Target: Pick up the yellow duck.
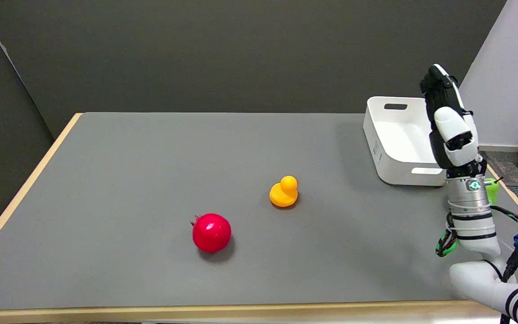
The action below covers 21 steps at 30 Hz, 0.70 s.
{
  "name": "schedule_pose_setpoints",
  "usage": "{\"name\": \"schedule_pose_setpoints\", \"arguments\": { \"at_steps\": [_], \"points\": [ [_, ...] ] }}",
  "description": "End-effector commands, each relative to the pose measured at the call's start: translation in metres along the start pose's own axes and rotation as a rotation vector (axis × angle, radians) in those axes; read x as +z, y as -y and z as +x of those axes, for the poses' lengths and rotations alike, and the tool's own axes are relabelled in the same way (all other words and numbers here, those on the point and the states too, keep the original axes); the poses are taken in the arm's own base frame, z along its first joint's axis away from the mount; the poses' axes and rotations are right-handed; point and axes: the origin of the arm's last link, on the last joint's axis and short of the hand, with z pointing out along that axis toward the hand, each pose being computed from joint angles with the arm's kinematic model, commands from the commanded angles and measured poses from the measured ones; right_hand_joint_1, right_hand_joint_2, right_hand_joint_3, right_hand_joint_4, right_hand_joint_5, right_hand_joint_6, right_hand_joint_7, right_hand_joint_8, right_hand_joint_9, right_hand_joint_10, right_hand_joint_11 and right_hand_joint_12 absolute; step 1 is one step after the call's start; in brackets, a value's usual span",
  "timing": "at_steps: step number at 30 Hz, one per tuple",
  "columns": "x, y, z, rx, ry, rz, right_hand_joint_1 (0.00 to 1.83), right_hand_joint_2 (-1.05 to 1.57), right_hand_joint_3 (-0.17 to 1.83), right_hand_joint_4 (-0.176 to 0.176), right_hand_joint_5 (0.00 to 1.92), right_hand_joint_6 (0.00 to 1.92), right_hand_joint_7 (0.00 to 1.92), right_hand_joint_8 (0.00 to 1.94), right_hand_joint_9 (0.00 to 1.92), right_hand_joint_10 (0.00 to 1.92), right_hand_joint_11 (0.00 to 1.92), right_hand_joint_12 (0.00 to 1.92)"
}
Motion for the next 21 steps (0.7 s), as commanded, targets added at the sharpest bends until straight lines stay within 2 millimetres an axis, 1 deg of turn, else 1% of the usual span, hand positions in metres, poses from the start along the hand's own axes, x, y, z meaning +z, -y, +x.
{"name": "schedule_pose_setpoints", "arguments": {
  "at_steps": [1,3,5,8,10,11,13,14,16,18,20,21],
  "points": [
    [0.002,0.000,0.013,-0.130,-0.007,0.012,0.27,0.73,0.88,-0.088,0.04,0.28,0.00,0.05,0.00,0.05,0.00,0.00],
    [0.003,0.003,0.010,-0.155,0.016,0.034,0.28,0.72,0.89,-0.097,0.03,0.28,0.00,0.05,0.00,0.03,0.00,0.00],
    [0.010,0.011,0.001,-0.227,0.074,0.077,0.31,0.71,0.89,-0.099,0.03,0.28,0.00,0.05,0.00,0.03,0.00,0.00],
    [0.021,0.020,-0.010,-0.331,0.140,0.128,0.38,0.65,0.95,-0.106,0.05,0.31,0.01,0.14,0.00,0.08,0.00,0.00],
    [0.029,0.026,-0.025,-0.419,0.194,0.164,0.42,0.65,0.95,-0.098,0.06,0.34,0.03,0.17,0.00,0.12,0.00,0.03],
    [0.032,0.028,-0.030,-0.446,0.207,0.174,0.44,0.63,0.96,-0.089,0.08,0.37,0.05,0.19,0.01,0.15,0.00,0.10],
    [0.040,0.035,-0.050,-0.532,0.255,0.203,0.47,0.63,0.96,-0.078,0.09,0.39,0.06,0.23,0.02,0.20,0.00,0.18],
    [0.042,0.036,-0.057,-0.566,0.277,0.210,0.48,0.63,0.97,-0.073,0.10,0.40,0.07,0.25,0.02,0.24,0.00,0.23],
    [0.051,0.039,-0.078,-0.657,0.362,0.219,0.51,0.64,0.98,-0.052,0.13,0.42,0.13,0.30,0.03,0.40,0.00,0.40],
    [0.058,0.045,-0.096,-0.737,0.423,0.230,0.55,0.67,0.89,-0.049,0.17,0.37,0.17,0.26,0.05,0.46,0.00,0.47],
    [0.064,0.046,-0.115,-0.813,0.486,0.206,0.57,0.66,0.90,-0.051,0.19,0.38,0.21,0.26,0.07,0.49,0.00,0.63],
    [0.067,0.045,-0.127,-0.864,0.528,0.187,0.56,0.64,0.94,-0.055,0.18,0.41,0.20,0.29,0.07,0.51,0.00,0.65]
  ]
}}
